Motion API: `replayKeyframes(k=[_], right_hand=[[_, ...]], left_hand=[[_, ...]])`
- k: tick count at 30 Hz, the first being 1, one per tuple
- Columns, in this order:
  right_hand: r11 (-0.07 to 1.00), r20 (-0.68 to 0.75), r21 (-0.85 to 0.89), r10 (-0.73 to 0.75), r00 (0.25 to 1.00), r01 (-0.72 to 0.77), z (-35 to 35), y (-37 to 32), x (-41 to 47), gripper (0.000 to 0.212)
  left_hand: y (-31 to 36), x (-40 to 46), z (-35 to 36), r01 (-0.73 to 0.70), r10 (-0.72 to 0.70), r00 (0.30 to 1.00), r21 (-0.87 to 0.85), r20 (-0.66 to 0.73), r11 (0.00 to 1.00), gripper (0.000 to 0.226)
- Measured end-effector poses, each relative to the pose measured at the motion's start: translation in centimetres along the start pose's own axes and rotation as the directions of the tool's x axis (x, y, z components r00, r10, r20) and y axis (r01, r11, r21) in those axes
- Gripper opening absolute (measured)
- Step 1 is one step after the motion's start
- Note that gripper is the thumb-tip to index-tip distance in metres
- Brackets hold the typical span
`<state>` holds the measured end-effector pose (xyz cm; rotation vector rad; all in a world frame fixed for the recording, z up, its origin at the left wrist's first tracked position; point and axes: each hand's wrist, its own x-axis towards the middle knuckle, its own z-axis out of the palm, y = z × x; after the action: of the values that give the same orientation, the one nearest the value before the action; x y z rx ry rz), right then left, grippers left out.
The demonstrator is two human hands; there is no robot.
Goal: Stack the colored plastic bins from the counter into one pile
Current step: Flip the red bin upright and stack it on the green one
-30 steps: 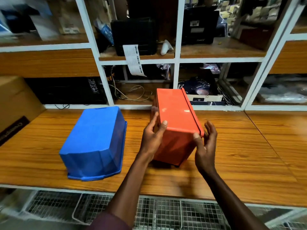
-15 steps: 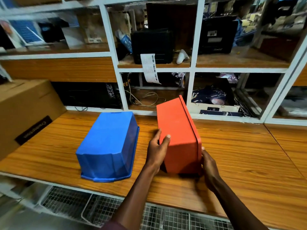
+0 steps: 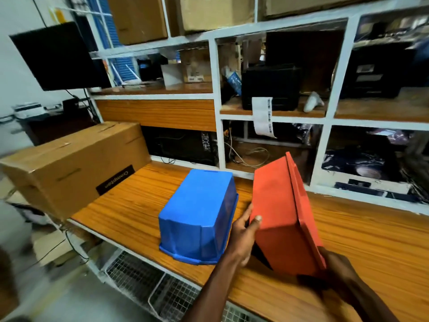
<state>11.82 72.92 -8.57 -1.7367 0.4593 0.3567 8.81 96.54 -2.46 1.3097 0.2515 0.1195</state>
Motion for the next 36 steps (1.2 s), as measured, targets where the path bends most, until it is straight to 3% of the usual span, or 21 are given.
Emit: replayKeyframes(k=[3, 7, 11, 13, 18, 20, 23, 27, 32, 36], right_hand=[[0.994, 0.077, 0.079, 0.071, 0.994, -0.077, -0.2, -0.3, -0.2, 0.034], [0.931, 0.356, 0.217, 0.204, 0.912, -0.293, -0.7, -1.2, -1.0, 0.059], [0.913, 0.485, 0.232, 0.191, 0.854, -0.336, -1.0, -1.9, -1.4, 0.074], [0.922, 0.465, 0.257, 0.145, 0.873, -0.290, -1.1, -2.4, -1.8, 0.065], [0.926, 0.410, 0.316, 0.065, 0.910, -0.209, -1.5, -2.8, -2.9, 0.045], [0.928, 0.408, 0.332, 0.022, 0.913, -0.171, -1.5, -3.0, -3.2, 0.050], [0.940, 0.384, 0.314, 0.007, 0.923, -0.137, -1.4, -3.5, -3.7, 0.075], [0.944, 0.326, 0.291, 0.053, 0.944, -0.154, -1.4, -4.0, -3.8, 0.041], [0.957, 0.276, 0.249, 0.080, 0.958, -0.152, -0.9, -3.7, -3.7, 0.062], [0.962, 0.254, 0.230, 0.086, 0.963, -0.146, -0.5, -3.6, -3.7, 0.062]], left_hand=[[-0.3, -0.3, -1.4, 0.097, -0.098, 0.995, -0.171, 0.006, 0.980, 0.049], [-1.3, -1.0, -2.7, 0.152, -0.152, 0.988, -0.317, 0.025, 0.936, 0.046], [-2.2, -0.5, -3.7, 0.187, -0.201, 0.979, -0.288, -0.022, 0.939, 0.042], [-2.6, -0.1, -4.4, 0.205, -0.218, 0.974, -0.168, -0.065, 0.964, 0.039], [-2.1, -0.2, -4.7, 0.250, -0.251, 0.968, 0.051, 0.008, 0.967, 0.069], [-1.7, -0.3, -4.3, 0.245, -0.247, 0.968, 0.051, 0.035, 0.968, 0.075], [-1.3, -0.3, -3.9, 0.244, -0.247, 0.966, 0.054, 0.072, 0.968, 0.068], [-1.5, -0.1, -4.3, 0.256, -0.254, 0.960, -0.004, 0.120, 0.967, 0.063], [-2.7, 0.6, -4.7, 0.291, -0.281, 0.953, -0.087, 0.110, 0.953, 0.071], [-3.1, 0.7, -5.1, 0.351, -0.342, 0.935, -0.092, 0.096, 0.932, 0.067]])
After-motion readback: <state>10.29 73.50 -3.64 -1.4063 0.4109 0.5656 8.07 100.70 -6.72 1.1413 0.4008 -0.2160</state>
